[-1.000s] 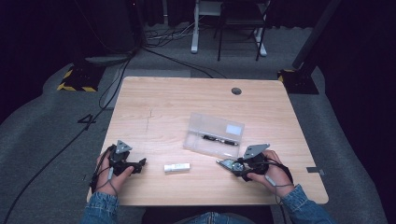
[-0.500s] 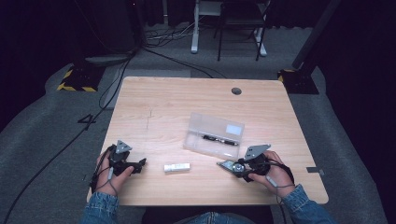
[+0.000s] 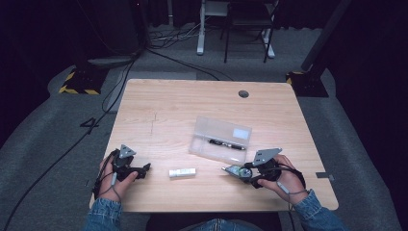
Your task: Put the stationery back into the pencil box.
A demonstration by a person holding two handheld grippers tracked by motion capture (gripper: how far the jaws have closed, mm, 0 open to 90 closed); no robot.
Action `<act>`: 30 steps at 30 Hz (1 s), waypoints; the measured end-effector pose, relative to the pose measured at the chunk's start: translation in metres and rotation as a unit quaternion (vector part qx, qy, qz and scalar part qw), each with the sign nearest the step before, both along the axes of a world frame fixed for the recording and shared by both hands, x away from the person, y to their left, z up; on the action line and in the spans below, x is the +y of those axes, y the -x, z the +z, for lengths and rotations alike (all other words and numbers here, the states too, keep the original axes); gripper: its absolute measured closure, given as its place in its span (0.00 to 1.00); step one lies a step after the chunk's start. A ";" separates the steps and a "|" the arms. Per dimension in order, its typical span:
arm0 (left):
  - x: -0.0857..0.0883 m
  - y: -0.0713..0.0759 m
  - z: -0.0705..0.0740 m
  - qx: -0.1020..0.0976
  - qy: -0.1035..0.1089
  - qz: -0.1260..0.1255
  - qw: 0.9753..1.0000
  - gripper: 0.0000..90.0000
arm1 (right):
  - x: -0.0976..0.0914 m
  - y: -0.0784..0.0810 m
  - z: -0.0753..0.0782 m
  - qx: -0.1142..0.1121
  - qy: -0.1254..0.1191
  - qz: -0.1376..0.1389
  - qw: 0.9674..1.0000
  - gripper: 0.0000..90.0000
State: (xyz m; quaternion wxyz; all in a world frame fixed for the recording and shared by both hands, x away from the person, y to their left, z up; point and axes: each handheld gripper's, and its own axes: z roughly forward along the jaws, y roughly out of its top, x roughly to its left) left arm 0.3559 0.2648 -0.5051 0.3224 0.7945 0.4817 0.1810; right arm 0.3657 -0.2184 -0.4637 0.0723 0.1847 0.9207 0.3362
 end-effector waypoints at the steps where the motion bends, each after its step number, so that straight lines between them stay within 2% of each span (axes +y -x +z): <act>1: 0.000 0.000 0.000 0.001 0.001 0.000 1.000 0.12 | 0.000 0.000 0.002 -0.001 -0.001 0.000 1.000 0.47; 14: 0.000 0.000 0.000 0.000 0.000 -0.001 1.000 0.12 | 0.002 -0.009 0.021 -0.018 -0.018 0.008 1.000 0.47; 30: 0.000 0.001 0.000 0.001 0.002 0.000 1.000 0.12 | 0.007 -0.030 0.029 -0.028 -0.021 0.015 0.999 0.47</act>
